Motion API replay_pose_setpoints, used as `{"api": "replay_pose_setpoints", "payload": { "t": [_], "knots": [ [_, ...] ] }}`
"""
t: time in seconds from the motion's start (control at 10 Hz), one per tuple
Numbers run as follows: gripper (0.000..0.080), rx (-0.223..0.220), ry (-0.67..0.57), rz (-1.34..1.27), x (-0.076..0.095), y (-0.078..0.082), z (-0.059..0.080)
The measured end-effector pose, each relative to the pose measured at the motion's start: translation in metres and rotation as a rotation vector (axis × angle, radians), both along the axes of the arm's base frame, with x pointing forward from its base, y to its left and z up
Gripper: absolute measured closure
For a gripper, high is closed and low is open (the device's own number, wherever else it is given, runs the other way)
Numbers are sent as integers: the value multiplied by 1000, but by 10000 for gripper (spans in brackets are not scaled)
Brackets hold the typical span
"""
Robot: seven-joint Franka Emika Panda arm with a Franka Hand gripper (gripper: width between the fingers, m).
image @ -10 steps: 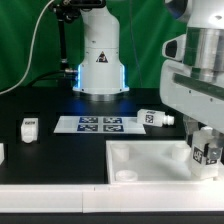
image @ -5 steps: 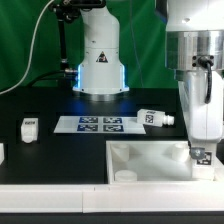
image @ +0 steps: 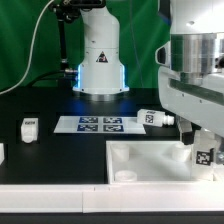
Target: Assemble one leg
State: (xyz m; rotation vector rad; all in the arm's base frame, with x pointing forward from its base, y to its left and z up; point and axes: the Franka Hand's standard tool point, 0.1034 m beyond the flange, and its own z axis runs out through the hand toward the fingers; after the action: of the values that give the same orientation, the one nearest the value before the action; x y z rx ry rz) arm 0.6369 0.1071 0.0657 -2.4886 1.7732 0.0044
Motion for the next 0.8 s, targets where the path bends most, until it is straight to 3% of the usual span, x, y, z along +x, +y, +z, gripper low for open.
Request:
{"api": "replay_pose_setpoints", "payload": {
  "t": [0.2,0.5,0.8],
  "knots": [
    [151,-16,-11,154,0,-2,0],
    [151,-78,-71,667,7,5,2],
    [199,-77,-70,629,7,4,3]
  ]
}}
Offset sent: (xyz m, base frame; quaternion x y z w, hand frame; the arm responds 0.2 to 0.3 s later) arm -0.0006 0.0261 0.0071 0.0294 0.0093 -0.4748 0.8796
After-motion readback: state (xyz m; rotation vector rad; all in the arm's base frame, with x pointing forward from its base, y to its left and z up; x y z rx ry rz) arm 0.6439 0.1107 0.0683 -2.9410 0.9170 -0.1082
